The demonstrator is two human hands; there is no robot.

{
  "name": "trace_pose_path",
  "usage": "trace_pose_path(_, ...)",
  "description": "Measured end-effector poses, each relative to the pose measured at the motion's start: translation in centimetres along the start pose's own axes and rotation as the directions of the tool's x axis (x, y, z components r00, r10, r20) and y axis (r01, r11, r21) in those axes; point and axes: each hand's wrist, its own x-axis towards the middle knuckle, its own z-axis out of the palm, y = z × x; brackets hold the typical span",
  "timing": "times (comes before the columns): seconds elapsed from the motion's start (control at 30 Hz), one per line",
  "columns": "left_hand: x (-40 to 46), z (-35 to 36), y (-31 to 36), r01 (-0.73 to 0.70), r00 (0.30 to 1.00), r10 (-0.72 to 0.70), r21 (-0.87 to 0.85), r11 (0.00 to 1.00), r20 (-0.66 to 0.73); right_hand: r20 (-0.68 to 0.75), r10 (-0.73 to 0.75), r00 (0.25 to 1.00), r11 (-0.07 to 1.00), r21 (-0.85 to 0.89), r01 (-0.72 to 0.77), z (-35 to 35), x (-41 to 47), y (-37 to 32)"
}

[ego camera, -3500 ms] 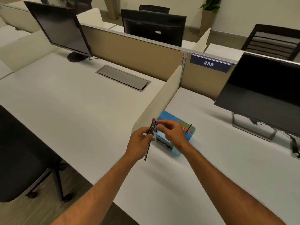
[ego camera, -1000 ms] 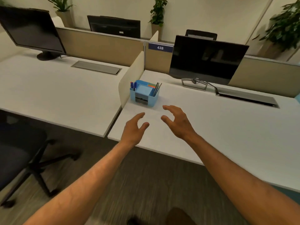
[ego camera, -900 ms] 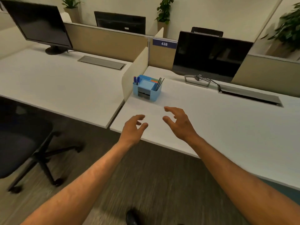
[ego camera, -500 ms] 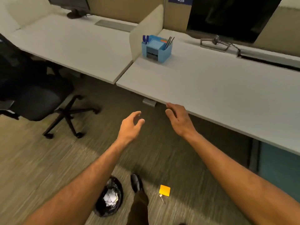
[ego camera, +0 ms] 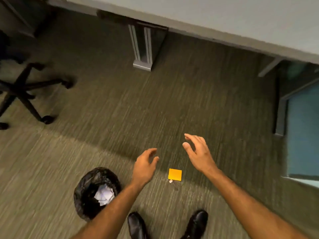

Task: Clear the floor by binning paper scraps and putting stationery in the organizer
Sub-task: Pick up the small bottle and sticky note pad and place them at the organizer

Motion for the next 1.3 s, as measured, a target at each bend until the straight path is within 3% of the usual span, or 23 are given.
trace_pose_path(0.3,5.0,20.8,-26.0,0.093,0.978,-0.098,0.034,0.995,0.182,0.139,0.088,0.986,0.994,-0.079,-0.078,23.9,-1.4,24.6)
trace_pose_path(0.5,7.1,32.5,-35.7,0.251,0.960,-0.248,-0.006,0.968,0.131,0.238,0.177,0.955,0.962,-0.245,-0.117,33.4,-2.3,36.9)
trace_pose_path(0.77,9.3,40.9,-38.1,0.434,0.901,-0.434,-0.018,0.901,0.021,0.289,0.214,0.933,0.889,-0.454,-0.063,38.5,-1.5,43.9)
trace_pose_path(0.9,9.8,42.0,-37.2,0.469,0.883,-0.469,-0.035,0.882,0.004,0.242,0.190,0.952,0.787,-0.617,0.000,40.0,-1.2,45.5)
trace_pose_path(1.0,9.8,41.7,-37.5,0.471,0.881,-0.472,-0.075,0.879,-0.004,0.163,0.189,0.968,0.760,-0.649,-0.039,41.1,-0.9,46.0)
trace_pose_path(1.13,10.1,39.6,-37.5,0.373,0.927,-0.374,-0.039,0.927,-0.021,0.111,0.312,0.944,0.709,-0.688,-0.153,41.2,-1.0,46.4)
trace_pose_path(1.2,10.4,38.1,-37.0,0.316,0.948,-0.317,-0.024,0.949,-0.043,0.144,0.352,0.925,0.718,-0.675,-0.169,40.5,-1.3,46.6)
trace_pose_path(1.3,10.8,35.1,-35.3,0.242,0.969,-0.243,-0.034,0.970,-0.042,0.183,0.408,0.894,0.851,-0.430,-0.300,38.6,-1.3,44.9)
